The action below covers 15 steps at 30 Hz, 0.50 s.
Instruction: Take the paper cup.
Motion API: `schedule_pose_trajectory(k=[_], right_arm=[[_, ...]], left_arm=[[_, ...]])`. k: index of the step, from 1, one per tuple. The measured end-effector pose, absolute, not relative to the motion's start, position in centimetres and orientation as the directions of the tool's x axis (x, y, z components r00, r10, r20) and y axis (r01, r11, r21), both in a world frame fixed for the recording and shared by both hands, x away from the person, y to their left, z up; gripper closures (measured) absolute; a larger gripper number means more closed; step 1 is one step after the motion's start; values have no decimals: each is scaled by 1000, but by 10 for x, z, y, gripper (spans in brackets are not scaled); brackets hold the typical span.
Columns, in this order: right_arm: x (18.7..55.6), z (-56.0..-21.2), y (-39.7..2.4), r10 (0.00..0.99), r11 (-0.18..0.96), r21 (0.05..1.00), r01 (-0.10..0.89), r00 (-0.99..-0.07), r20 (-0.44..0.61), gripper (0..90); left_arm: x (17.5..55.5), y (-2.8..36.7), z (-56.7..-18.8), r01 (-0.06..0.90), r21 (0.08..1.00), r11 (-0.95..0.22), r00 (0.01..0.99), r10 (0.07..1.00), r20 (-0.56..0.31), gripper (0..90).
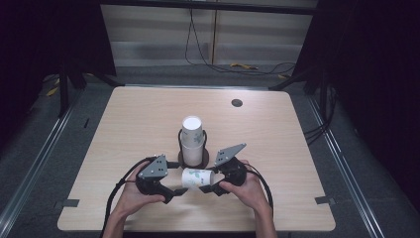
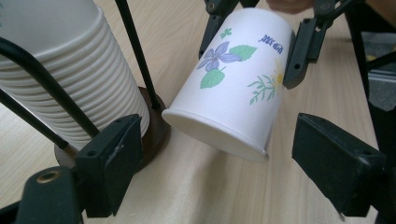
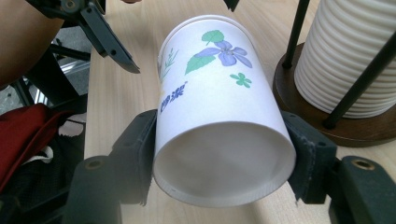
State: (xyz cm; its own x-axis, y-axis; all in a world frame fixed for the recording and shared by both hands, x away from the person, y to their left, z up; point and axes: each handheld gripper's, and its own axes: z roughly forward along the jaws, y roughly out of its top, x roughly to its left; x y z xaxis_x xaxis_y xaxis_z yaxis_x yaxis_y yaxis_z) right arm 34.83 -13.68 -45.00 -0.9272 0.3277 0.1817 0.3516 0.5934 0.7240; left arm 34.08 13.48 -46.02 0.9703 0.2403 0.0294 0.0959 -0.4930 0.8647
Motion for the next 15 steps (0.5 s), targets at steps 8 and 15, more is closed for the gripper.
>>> schedule_pose_trajectory(k=[8,15], right_arm=[[346,-455,-142,314,553,755,351,-928,202,348],[345,-460,-147,301,506,790,347,-929,216,349]], left_arm=[[336,137,-464,109,898,-427,969,246,-1,157],[333,139,-465,109,913,-394,966,258,-4,156]])
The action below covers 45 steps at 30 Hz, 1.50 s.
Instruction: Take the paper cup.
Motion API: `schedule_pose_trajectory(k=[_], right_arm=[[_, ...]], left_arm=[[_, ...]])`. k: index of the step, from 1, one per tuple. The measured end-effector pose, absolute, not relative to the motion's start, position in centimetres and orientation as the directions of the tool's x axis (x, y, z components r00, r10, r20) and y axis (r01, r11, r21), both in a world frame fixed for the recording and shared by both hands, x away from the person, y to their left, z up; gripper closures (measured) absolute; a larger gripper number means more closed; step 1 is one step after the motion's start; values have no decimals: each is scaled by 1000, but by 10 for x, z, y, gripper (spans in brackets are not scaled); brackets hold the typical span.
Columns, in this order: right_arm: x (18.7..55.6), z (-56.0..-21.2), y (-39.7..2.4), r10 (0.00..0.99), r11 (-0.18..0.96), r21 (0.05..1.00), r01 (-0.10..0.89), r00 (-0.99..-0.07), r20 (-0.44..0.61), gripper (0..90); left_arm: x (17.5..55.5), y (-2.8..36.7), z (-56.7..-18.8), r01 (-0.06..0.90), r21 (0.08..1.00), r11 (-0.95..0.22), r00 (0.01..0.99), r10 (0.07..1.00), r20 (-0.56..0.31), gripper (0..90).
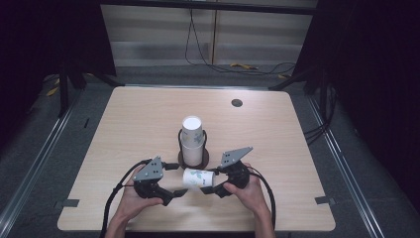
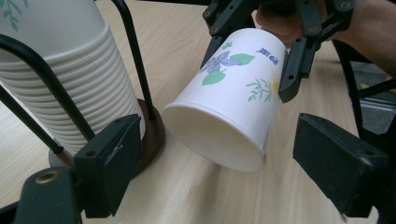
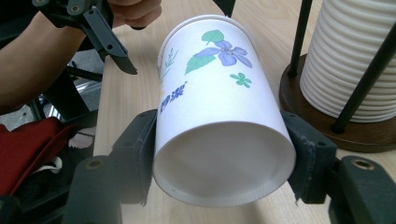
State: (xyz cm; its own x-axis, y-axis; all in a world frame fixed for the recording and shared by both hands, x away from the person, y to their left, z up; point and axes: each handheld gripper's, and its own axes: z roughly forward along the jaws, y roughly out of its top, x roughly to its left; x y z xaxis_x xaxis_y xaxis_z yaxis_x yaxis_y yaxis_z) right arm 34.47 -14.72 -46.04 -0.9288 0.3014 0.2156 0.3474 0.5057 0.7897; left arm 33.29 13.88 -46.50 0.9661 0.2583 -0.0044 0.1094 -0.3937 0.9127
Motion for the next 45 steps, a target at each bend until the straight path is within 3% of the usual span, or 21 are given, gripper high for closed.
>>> schedule_pose_trajectory(k=[18,45], right_arm=[[342,-463,-145,266,468,825,318,-941,212,352],[339,-467,-150,209,363,887,285,-953,221,353]], left_arm=[[327,139,-471,125,946,-300,961,274,-40,156],[332,132,-478,130,958,-254,974,214,-75,154]])
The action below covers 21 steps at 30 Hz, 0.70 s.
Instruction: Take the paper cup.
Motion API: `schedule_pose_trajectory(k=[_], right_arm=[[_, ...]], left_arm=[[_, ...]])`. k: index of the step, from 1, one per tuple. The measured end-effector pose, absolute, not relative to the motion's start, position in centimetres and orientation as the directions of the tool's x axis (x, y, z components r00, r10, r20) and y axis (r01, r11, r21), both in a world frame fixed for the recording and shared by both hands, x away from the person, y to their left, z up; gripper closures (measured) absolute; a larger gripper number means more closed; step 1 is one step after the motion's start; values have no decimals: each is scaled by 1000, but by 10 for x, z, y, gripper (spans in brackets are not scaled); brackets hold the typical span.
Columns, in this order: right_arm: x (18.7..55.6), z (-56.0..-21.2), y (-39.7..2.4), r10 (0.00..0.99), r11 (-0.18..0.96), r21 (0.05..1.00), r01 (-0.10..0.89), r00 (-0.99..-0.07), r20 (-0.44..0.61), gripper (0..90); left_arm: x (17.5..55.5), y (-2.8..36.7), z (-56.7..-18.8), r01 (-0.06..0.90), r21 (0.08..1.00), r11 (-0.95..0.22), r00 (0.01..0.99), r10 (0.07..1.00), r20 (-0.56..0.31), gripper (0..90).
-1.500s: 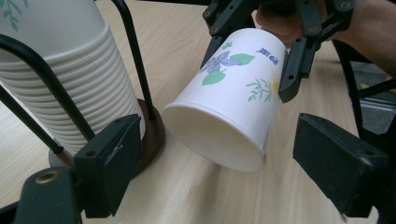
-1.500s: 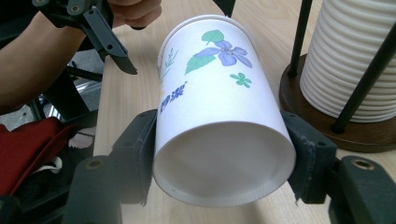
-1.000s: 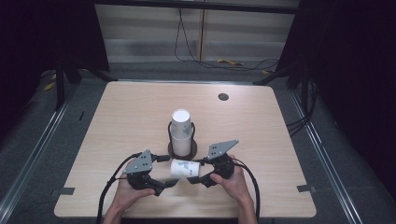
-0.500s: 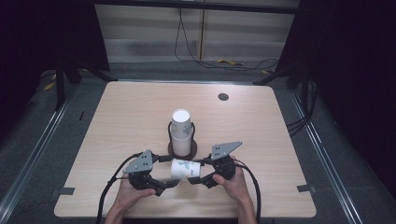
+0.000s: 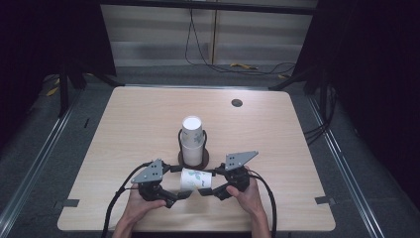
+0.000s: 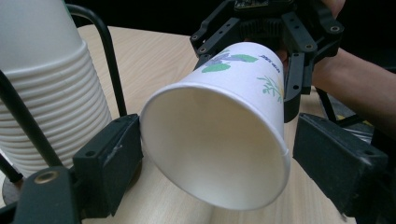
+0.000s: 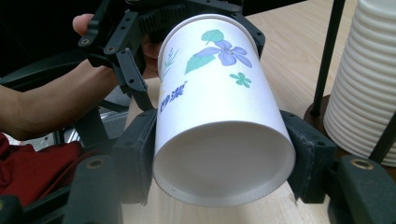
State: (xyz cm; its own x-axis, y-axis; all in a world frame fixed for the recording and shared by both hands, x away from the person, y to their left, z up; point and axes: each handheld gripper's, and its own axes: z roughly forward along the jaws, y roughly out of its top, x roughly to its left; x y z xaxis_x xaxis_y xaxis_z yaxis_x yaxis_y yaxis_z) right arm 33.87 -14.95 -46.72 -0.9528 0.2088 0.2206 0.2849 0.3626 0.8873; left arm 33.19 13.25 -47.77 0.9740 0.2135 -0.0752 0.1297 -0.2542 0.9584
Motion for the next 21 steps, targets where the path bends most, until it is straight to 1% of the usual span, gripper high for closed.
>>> schedule_pose_trajectory(k=[8,11,15,21], right_arm=[[338,-466,-150,205,357,893,276,-955,213,352],[338,-466,-149,203,357,892,276,-956,214,352],[338,-467,-148,203,362,890,276,-956,214,353],[338,-465,-149,192,351,897,270,-958,213,353]], left_arm=[[334,133,-478,131,960,-247,975,210,-79,160],[334,132,-479,135,959,-248,975,205,-84,194],[336,132,-479,125,960,-251,978,197,-76,204],[338,133,-479,134,965,-227,979,181,-93,190]])
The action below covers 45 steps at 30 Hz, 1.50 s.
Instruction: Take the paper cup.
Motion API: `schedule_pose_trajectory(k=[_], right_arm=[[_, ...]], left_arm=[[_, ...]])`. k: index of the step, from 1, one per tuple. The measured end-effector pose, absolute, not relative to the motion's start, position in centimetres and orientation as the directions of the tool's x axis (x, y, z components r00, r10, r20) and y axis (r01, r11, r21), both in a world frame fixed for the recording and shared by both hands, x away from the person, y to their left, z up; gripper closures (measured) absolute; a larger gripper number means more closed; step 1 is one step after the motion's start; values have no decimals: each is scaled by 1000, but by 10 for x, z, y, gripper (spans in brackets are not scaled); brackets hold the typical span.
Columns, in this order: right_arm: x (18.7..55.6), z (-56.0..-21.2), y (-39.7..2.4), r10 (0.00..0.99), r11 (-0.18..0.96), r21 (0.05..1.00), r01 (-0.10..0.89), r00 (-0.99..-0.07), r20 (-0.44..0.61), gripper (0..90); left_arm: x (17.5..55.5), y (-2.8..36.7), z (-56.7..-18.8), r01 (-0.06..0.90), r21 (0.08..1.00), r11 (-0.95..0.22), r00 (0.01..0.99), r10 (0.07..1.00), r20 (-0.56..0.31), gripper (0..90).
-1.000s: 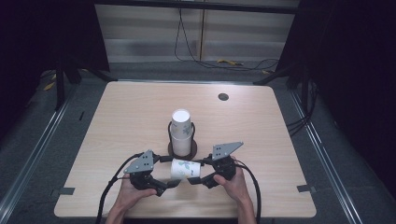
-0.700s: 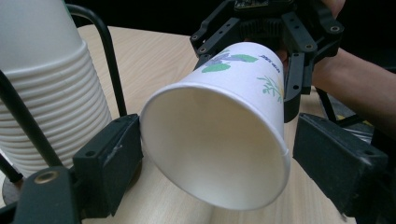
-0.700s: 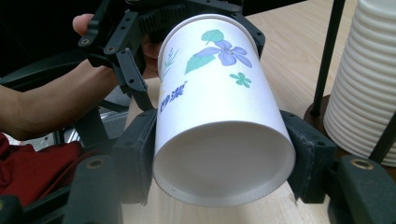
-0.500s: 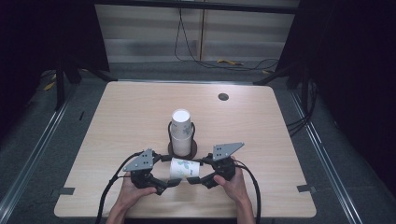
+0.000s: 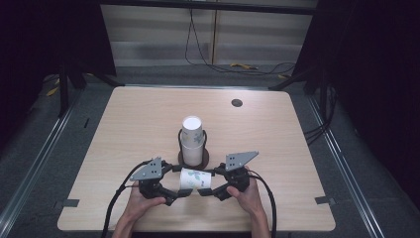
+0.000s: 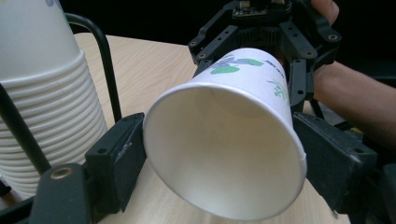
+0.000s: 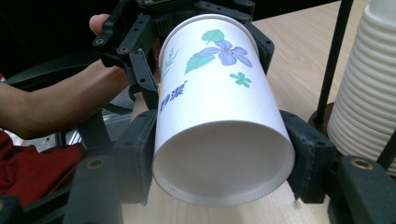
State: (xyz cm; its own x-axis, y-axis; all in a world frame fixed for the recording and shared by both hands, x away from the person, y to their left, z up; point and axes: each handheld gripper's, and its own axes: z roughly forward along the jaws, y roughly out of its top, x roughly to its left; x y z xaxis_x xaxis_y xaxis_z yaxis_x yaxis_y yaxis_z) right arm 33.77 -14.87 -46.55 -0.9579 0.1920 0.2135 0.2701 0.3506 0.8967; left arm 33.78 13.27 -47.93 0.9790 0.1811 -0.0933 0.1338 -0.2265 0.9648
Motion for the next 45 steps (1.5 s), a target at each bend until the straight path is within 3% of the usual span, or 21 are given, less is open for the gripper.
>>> schedule_pose_trajectory(k=[30,45], right_arm=[[339,-465,-148,160,341,903,263,-962,220,357],[339,-469,-145,194,350,896,273,-957,215,279]], left_arm=[[337,133,-478,136,963,-232,984,149,-103,223],[336,135,-476,126,968,-216,983,157,-93,269]])
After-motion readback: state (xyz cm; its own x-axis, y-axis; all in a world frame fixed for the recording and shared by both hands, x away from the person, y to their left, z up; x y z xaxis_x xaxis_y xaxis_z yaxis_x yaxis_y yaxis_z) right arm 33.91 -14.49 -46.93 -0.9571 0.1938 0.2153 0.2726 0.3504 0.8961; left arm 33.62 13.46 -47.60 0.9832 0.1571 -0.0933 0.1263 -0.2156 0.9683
